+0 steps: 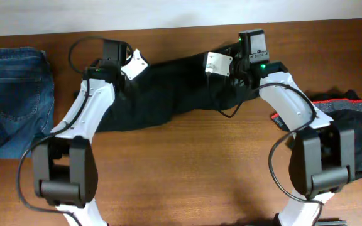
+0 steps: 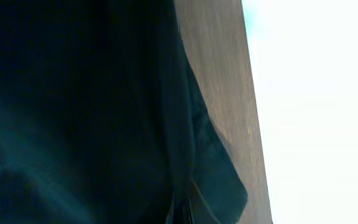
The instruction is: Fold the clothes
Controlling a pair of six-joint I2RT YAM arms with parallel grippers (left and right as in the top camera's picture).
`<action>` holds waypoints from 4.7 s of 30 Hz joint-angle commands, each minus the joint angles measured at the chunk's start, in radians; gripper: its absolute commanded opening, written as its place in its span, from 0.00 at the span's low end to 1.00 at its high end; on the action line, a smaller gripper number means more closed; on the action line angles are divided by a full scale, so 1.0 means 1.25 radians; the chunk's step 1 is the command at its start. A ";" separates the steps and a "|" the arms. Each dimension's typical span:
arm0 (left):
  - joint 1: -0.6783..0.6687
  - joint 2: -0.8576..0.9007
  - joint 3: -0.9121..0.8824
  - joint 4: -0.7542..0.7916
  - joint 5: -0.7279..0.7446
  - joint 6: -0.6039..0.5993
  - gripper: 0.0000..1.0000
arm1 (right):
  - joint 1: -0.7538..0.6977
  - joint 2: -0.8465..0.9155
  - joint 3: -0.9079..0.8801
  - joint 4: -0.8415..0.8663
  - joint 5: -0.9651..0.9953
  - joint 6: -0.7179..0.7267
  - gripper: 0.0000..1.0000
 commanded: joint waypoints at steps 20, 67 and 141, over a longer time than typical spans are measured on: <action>0.016 0.126 0.037 0.284 -0.105 -0.113 1.00 | -0.034 0.141 0.074 0.398 0.032 0.558 0.99; 0.064 0.062 0.316 -0.532 0.270 -0.581 1.00 | -0.232 0.361 0.488 -0.464 -0.248 0.826 0.99; 0.291 -0.045 0.581 -0.502 0.244 -0.580 1.00 | 0.326 0.408 0.971 -0.625 -0.211 0.871 0.04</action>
